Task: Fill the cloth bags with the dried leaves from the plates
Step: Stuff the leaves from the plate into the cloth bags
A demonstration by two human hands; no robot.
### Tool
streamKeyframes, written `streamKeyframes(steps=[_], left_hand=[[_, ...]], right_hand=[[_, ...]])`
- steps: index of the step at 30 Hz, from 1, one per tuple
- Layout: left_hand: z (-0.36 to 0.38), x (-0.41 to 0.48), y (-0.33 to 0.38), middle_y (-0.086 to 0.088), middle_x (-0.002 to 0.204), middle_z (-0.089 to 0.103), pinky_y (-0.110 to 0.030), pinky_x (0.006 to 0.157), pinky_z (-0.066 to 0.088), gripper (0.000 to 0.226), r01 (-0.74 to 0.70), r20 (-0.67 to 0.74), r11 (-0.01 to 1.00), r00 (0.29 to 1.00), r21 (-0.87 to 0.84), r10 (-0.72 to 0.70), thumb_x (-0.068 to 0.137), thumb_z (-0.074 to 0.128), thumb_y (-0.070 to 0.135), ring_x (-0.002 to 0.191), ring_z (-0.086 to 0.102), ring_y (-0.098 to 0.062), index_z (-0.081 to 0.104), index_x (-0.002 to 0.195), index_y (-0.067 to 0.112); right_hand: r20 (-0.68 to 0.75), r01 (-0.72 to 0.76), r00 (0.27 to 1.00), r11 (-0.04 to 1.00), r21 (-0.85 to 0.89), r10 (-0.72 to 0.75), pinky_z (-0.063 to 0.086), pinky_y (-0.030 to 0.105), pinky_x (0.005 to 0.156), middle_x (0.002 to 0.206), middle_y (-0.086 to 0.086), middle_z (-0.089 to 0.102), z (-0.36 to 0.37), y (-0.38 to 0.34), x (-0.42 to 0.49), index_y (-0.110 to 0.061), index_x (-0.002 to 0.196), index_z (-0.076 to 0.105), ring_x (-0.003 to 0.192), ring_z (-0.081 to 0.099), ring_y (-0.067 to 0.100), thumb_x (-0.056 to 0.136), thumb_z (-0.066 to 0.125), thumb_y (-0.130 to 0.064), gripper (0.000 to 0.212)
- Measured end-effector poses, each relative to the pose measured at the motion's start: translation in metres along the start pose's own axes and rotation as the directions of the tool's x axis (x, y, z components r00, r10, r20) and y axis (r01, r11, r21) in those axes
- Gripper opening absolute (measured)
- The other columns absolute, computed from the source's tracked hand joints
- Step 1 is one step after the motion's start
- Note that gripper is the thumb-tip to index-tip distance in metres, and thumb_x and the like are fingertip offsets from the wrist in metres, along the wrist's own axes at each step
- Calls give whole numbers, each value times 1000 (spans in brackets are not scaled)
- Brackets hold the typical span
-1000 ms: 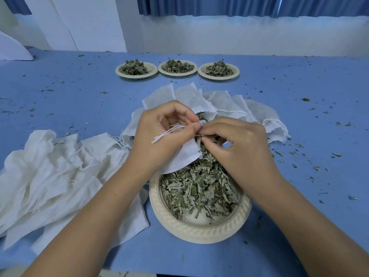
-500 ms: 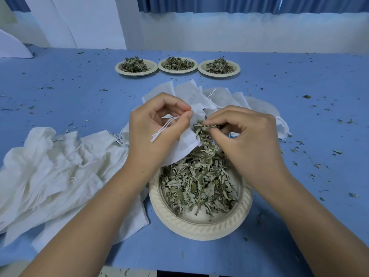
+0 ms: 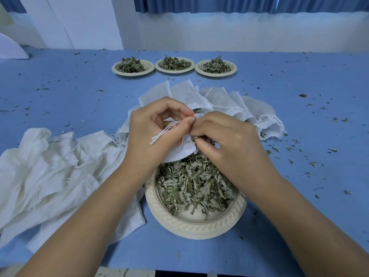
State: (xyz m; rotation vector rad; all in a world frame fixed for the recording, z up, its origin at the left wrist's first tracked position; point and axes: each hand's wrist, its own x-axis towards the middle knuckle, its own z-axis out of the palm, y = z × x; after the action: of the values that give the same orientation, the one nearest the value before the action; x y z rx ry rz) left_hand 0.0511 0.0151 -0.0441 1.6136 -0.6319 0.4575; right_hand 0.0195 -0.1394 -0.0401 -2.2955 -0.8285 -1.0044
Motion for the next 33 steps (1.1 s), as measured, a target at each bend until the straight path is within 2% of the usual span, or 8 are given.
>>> streamKeyframes(steps=[7, 9, 13, 16, 20, 24, 27, 33], left_hand=[[2, -1, -1, 7, 67, 67, -17, 54, 46, 15, 8, 68, 997, 998, -76, -3, 82, 72, -1, 46, 56, -9, 69, 84, 14], [1, 1, -1, 8, 68, 67, -16, 58, 47, 15, 35, 22, 997, 999, -70, -34, 82, 73, 1, 50, 58, -6, 69, 83, 16], [-10, 8, -2, 12, 70, 68, -15, 58, 47, 16, 78, -119, 989, 989, -127, -93, 83, 72, 5, 51, 56, -3, 69, 81, 20], [-13, 10, -3, 10, 70, 68, -15, 55, 44, 16, 92, -146, 979, 982, -181, -119, 83, 72, 5, 44, 51, -4, 70, 80, 21], [-9, 8, -3, 6, 69, 68, -16, 56, 46, 18, 108, -92, 972, 987, -209, -130, 81, 72, 4, 42, 50, -4, 72, 79, 21], [-6, 7, -5, 6, 67, 67, -17, 54, 46, 14, 124, -61, 973, 989, -197, -138, 81, 73, 3, 43, 52, -7, 71, 80, 17], [-3, 3, -5, 7, 68, 68, -16, 52, 46, 14, 90, -16, 986, 996, -139, -93, 83, 71, 2, 47, 54, -7, 70, 82, 16], [-3, 0, -2, 6, 74, 68, -16, 53, 45, 14, 9, -11, 994, 1000, -107, -11, 84, 73, 4, 44, 55, -9, 69, 84, 17]], right_hand=[[94, -21, 995, 999, 25, 19, 49, 32, 69, 72, 8, 68, 6, 1, 1, -1, 70, 69, 69, 64, 26, 71, 67, 13, 14], [105, -90, 992, 985, 147, 75, 52, 33, 72, 82, 7, 70, 2, -1, 2, -1, 81, 72, 75, 65, 21, 75, 71, 6, 10], [252, -294, 947, 847, 443, 197, 51, 28, 84, 120, 0, 56, -11, 1, 5, -10, 117, 60, 103, 58, 12, 79, 76, -15, 41], [267, -196, 957, 933, 300, 115, 44, 19, 90, 124, -4, 53, -16, 7, 6, -14, 119, 55, 114, 51, 3, 74, 80, -16, 51], [186, -118, 980, 964, 240, 73, 40, 12, 88, 112, 1, 60, -9, 6, 5, -5, 107, 64, 103, 55, 3, 78, 74, -1, 31], [28, -119, 993, 930, 348, 117, 53, 30, 82, 96, 5, 68, -10, 4, 4, -1, 96, 70, 92, 65, 12, 80, 71, 4, 16], [-80, -162, 973, 884, 439, 218, 56, 31, 76, 92, 7, 69, -9, 1, 3, -4, 93, 72, 87, 67, 13, 81, 72, 2, 14], [-144, -94, 981, 967, 235, 130, 52, 29, 64, 80, 10, 67, -2, 0, 0, 1, 78, 72, 71, 64, 14, 80, 72, 5, 4]])
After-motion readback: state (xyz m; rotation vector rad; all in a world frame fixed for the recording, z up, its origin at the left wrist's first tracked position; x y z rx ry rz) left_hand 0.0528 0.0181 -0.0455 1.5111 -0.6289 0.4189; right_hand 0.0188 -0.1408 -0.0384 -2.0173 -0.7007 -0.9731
